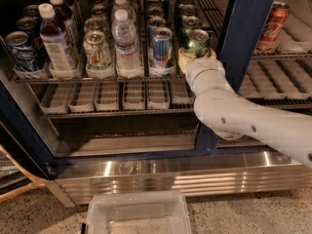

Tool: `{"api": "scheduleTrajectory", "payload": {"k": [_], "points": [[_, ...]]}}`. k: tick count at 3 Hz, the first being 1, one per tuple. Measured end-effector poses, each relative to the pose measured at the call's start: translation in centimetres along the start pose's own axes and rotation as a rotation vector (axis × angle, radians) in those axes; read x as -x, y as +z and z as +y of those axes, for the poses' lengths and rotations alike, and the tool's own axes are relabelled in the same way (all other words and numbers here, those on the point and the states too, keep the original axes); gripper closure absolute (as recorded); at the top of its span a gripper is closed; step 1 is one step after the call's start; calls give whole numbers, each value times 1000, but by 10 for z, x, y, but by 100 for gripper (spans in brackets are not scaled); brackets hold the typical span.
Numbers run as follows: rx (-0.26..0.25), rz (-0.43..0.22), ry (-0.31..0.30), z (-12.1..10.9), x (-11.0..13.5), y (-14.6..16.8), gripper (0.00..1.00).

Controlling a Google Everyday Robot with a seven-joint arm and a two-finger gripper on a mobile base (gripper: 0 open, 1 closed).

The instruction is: Pick green can from top shelf of fridge

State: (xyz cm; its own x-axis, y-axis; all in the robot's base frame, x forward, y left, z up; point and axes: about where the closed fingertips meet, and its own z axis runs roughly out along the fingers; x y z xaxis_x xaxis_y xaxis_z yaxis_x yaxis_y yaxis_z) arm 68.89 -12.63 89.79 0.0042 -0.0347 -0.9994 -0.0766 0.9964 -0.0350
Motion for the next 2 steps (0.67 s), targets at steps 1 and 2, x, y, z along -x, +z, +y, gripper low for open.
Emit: {"api": "scheduleTrajectory", "payload": {"k": [1, 2], "points": [[0, -14, -1, 1, 5, -1, 100], [0, -27, -5, 3, 9, -3, 100]]}}
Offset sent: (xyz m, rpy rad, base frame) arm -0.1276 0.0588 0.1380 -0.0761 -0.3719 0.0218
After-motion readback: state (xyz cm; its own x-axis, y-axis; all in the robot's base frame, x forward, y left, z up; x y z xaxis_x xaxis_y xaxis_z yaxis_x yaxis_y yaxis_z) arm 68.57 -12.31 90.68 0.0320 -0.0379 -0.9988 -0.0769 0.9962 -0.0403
